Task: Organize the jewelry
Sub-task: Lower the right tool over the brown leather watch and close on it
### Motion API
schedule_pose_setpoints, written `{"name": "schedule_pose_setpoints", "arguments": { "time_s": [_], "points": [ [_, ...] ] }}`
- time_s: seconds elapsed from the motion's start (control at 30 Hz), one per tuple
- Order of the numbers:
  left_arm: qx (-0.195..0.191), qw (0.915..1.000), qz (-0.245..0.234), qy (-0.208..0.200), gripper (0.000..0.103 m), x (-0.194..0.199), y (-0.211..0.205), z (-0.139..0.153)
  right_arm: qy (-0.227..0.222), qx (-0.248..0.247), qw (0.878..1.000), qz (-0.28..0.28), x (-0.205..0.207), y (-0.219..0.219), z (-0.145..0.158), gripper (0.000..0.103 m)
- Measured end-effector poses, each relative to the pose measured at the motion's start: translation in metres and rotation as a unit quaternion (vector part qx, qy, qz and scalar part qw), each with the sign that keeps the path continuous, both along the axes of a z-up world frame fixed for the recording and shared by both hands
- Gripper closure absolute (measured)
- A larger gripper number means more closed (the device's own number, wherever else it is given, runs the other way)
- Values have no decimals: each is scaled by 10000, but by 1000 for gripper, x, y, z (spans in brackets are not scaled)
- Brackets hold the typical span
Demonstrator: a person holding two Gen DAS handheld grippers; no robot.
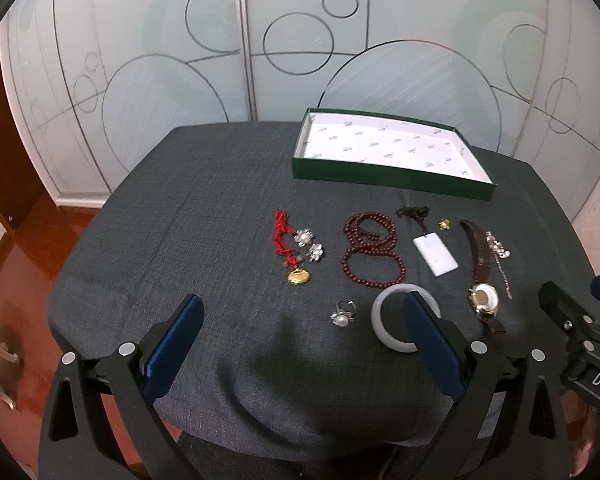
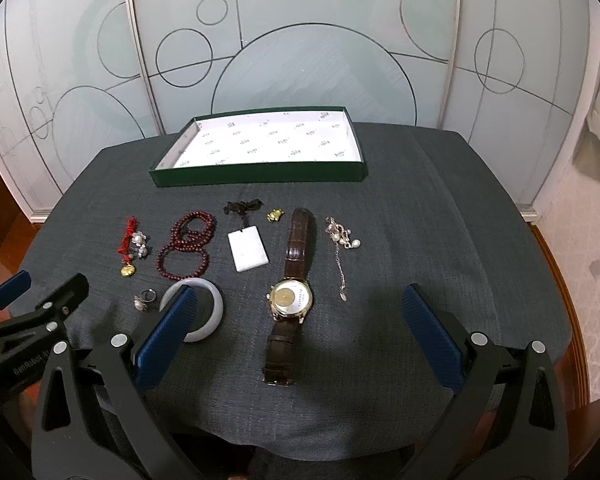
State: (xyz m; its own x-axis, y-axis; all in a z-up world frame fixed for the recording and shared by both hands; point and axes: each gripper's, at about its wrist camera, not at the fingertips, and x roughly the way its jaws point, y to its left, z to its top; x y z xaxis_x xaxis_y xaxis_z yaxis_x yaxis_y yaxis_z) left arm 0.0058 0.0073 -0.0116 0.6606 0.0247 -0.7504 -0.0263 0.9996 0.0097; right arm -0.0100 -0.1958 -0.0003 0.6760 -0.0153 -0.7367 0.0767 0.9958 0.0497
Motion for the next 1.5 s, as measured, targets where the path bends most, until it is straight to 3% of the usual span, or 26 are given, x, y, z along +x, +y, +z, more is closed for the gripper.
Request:
{"name": "schedule_pose_setpoints", "arguments": {
  "time_s": [0.23,0.43,0.5,0.57,0.83,1.13,1.33,1.4,1.5],
  "points": [
    [-95,9993,243,269,5,15,22,-25,159,37,9998,-96,5,-8,-20,2],
    [44,9990,293,328,5,22,34,-43,348,41,9993,-123,12,-10,-42,3],
    [30,9988,335,366,5,25,38,-48,458,93,9988,-112,17,-11,-51,17],
    [28,9985,372,405,5,28,42,-53,581,121,9982,-84,22,-10,-59,24],
    [66,9978,406,524,5,36,47,-66,784,166,9968,-71,39,-5,-80,24],
    [39,9976,364,592,5,38,44,-72,790,-159,9967,-16,51,5,-95,28],
    [31,9973,343,648,5,40,42,-75,668,-171,9976,58,51,5,-94,51],
    [30,9973,332,656,5,40,41,-76,642,-185,9977,59,50,4,-94,64],
    [33,9973,309,669,5,41,40,-76,636,-52,9979,76,49,-1,-93,65]
  ]
}}
